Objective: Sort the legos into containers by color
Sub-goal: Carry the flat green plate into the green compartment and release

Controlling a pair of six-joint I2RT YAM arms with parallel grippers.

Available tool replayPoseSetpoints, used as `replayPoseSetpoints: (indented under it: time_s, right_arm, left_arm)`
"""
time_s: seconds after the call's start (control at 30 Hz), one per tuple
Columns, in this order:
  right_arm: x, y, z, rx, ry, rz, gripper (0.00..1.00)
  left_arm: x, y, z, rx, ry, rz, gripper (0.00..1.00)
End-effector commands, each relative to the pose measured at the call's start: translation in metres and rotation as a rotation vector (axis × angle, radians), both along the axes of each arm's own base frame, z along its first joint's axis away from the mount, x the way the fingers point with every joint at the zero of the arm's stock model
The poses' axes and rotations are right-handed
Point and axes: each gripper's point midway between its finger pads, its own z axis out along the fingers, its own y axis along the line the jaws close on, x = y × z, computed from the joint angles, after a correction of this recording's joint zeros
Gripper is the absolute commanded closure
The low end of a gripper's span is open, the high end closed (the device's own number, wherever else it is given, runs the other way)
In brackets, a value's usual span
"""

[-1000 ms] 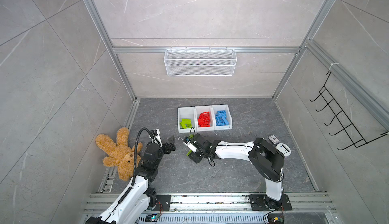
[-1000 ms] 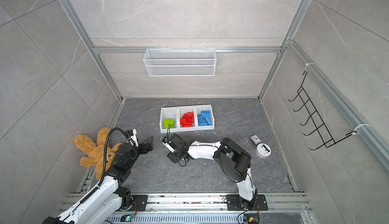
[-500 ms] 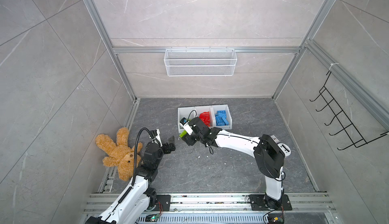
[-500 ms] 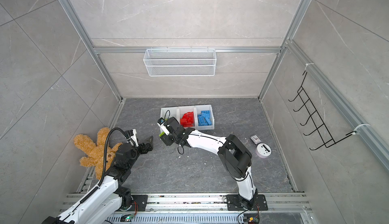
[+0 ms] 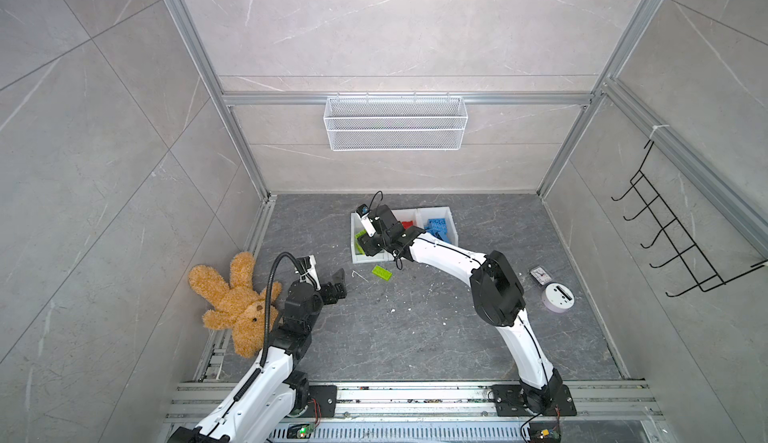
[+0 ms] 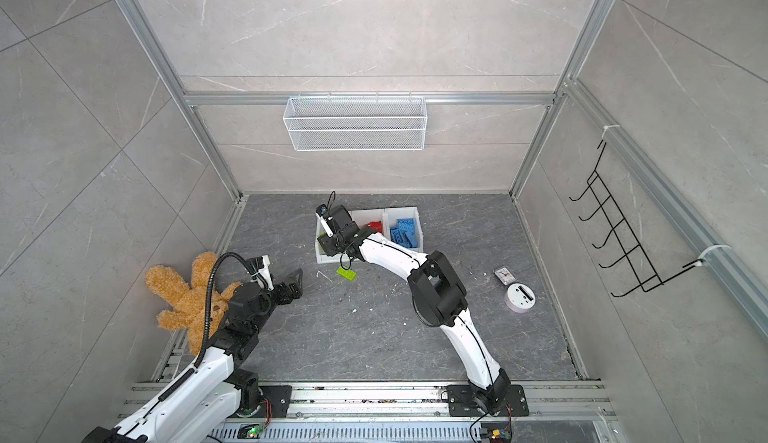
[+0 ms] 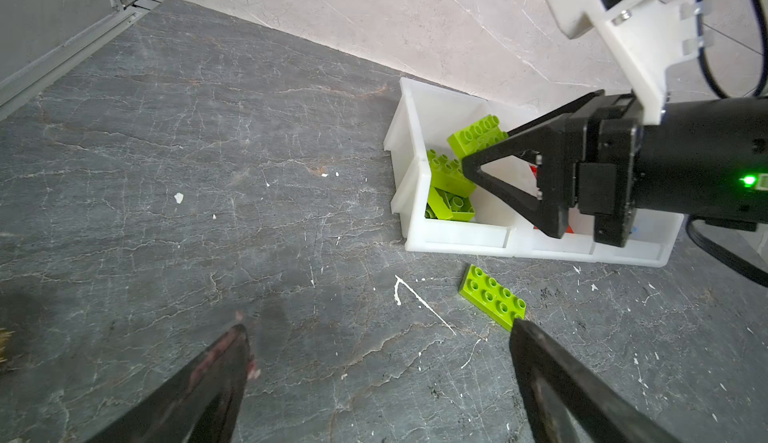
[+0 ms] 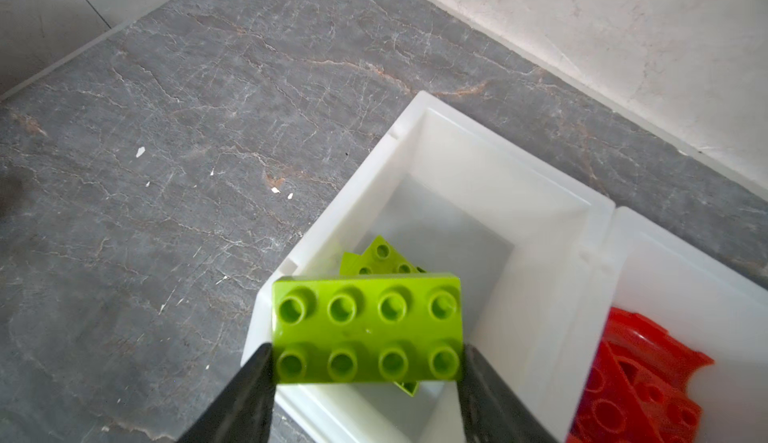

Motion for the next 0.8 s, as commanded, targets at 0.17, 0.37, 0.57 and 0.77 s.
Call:
replayPoseSetpoints:
  time_s: [0.17, 0.37, 0.57, 0.77]
  right_arm:
    - [0.013, 0.000, -0.017, -0.040, 0.065, -0.043, 0.41]
    - [0.019, -0.005, -0.018, -0.046, 0.081, -0.057, 0.38]
    - [0.021, -0.006, -0.023, -0.056, 0.105, -0.065, 0.28]
    - [0.018, -0.004, 0.000, -0.026, 0.100, -0.048, 0.22]
  left_arm:
    - [0.004, 0.000, 0.018, -0.010, -0.055, 0.003, 0.01]
    - [0.003, 0.001, 0.021, -0.010, -0.065, 0.005, 0.01]
    - [0.002, 0.002, 0.022, -0.009, -0.065, 0.006, 0.01]
    - [0.002, 0.002, 0.021, -0.006, -0.066, 0.008, 0.01]
